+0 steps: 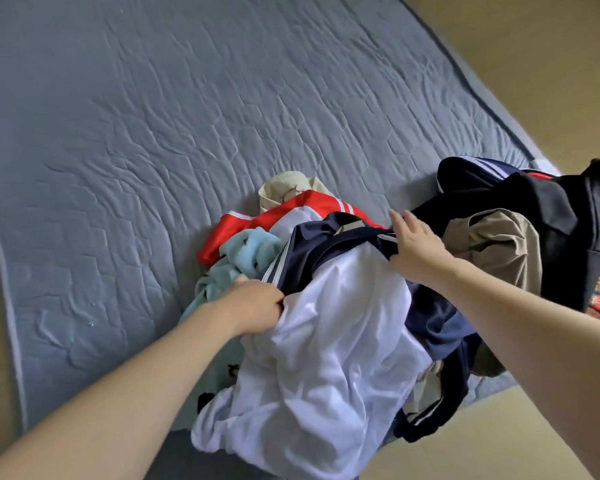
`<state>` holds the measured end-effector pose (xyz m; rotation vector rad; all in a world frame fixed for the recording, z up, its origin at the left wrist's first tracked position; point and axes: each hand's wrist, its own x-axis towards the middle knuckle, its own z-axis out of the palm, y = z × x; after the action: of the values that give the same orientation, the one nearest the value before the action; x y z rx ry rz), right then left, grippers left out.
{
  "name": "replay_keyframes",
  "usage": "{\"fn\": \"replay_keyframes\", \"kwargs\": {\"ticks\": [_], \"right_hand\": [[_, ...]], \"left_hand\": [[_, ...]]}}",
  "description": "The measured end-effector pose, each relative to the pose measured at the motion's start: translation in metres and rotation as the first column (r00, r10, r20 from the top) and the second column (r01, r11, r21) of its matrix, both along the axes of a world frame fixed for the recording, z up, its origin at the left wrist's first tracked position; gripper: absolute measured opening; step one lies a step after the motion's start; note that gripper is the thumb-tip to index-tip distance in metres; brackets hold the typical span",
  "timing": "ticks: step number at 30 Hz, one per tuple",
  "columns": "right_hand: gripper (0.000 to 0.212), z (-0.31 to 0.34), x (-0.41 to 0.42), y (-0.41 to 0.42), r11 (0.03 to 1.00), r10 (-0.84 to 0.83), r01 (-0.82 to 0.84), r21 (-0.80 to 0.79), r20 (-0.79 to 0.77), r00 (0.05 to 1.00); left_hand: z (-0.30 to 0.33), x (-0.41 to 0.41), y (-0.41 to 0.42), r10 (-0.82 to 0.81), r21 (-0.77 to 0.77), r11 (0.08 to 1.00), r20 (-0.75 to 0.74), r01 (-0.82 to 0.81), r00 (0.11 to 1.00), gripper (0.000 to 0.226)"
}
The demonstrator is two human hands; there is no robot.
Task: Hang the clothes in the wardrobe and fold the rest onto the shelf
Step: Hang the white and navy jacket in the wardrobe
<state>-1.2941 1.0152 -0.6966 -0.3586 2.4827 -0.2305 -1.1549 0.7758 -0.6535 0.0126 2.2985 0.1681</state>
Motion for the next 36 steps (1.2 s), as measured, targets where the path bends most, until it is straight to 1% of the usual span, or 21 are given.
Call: {"fn": "replay_keyframes", "kwargs": {"ticks": [2,3,5,6,9,10,11,13,14,15,16,18,20,22,24,26,28,29,31,34,36], "right_hand": [[0.09,-0.006,0.0,-0.017,0.981,0.19,-0.19,0.048,0.0,0.982],[0.082,-0.007,-0.001,-0.025,0.959,0.273,-0.271,0.079,-0.016,0.962],[0.046,-0.004,-0.001,-0.041,0.891,0.425,-0.408,0.2,-0.05,0.904],[0.036,-0.003,0.001,-0.048,0.856,0.486,-0.463,0.231,-0.053,0.872],[0.03,0.014,0.007,-0.063,0.868,0.496,-0.493,0.062,-0.036,0.868],[0.035,0.023,0.008,-0.067,0.88,0.476,-0.476,0.011,-0.001,0.88],[0.05,0.034,0.009,-0.071,0.891,0.453,-0.452,-0.028,0.048,0.89],[0.092,0.051,0.011,-0.08,0.898,0.441,-0.439,-0.04,0.102,0.892],[0.104,0.063,0.013,-0.089,0.9,0.436,-0.432,-0.06,0.091,0.895],[0.107,0.073,0.016,-0.098,0.906,0.419,-0.413,-0.093,0.071,0.905],[0.101,0.084,0.019,-0.108,0.915,0.39,-0.383,-0.129,0.033,0.92],[0.078,0.113,0.03,-0.133,0.915,0.349,-0.346,-0.209,-0.024,0.937],[0.059,0.146,0.043,-0.155,0.907,0.321,-0.295,-0.302,0.039,0.946],[0.054,0.181,0.056,-0.17,0.891,0.347,-0.287,-0.351,0.121,0.93],[0.058,0.215,0.06,-0.179,0.903,0.318,-0.247,-0.353,0.159,0.935],[0.055,0.263,0.066,-0.184,0.911,0.236,-0.078,-0.406,0.355,0.905],[0.029,0.308,0.07,-0.186,0.9,0.251,0.006,-0.436,0.529,0.811],[0.017,0.333,0.075,-0.187,0.909,0.251,0.002,-0.416,0.552,0.795],[0.02,0.382,0.091,-0.194,0.908,0.263,0.0,-0.42,0.569,0.779],[0.046,0.445,0.114,-0.214,0.844,0.291,0.031,-0.535,0.506,0.812],[0.033,0.49,0.134,-0.229,0.752,0.296,0.101,-0.651,0.47,0.832]], "left_hand": [[0.015,0.006,-0.015,-0.019,-0.053,0.998,-0.041,0.017,0.999,0.021],[0.022,0.008,-0.022,-0.003,-0.077,0.997,-0.065,-0.002,0.998,0.022],[0.03,0.013,-0.037,0.081,-0.108,0.989,-0.131,-0.096,0.988,0.025],[0.033,0.015,-0.047,0.132,-0.116,0.981,-0.179,-0.155,0.975,0.026],[0.056,0.02,-0.066,0.284,-0.062,0.944,-0.345,-0.324,0.894,0.04],[0.066,0.023,-0.07,0.396,0.039,0.911,-0.366,-0.411,0.842,0.044],[0.082,0.026,-0.07,0.566,0.209,0.824,-0.339,-0.526,0.752,0.044],[0.118,0.031,-0.063,0.833,0.547,0.525,-0.174,-0.652,0.525,0.042],[0.139,0.033,-0.06,0.909,0.654,0.36,-0.086,-0.665,0.408,0.045],[0.159,0.035,-0.056,0.951,0.727,0.21,0.004,-0.653,0.31,0.05],[0.175,0.037,-0.054,0.971,0.772,0.072,0.091,-0.631,0.221,0.051],[0.208,0.045,-0.057,0.971,0.812,-0.159,0.231,-0.561,0.06,0.046],[0.236,0.054,-0.067,0.942,0.817,-0.328,0.323,-0.474,-0.096,0.041],[0.266,0.068,-0.082,0.896,0.81,-0.443,0.381,-0.385,-0.228,0.04],[0.293,0.081,-0.095,0.858,0.809,-0.501,0.416,-0.309,-0.302,0.032],[0.329,0.103,-0.108,0.842,0.816,-0.516,0.427,-0.261,-0.331,0.026],[0.363,0.121,-0.116,0.83,0.823,-0.52,0.426,-0.228,-0.359,0.03],[0.38,0.132,-0.12,0.83,0.833,-0.51,0.412,-0.214,-0.376,0.037],[0.411,0.152,-0.128,0.826,0.857,-0.474,0.353,-0.202,-0.439,0.042],[0.435,0.173,-0.149,0.792,0.854,-0.443,0.23,-0.272,-0.566,0.023],[0.443,0.19,-0.163,0.811,0.842,-0.369,0.085,-0.394,-0.578,0.015]]}}
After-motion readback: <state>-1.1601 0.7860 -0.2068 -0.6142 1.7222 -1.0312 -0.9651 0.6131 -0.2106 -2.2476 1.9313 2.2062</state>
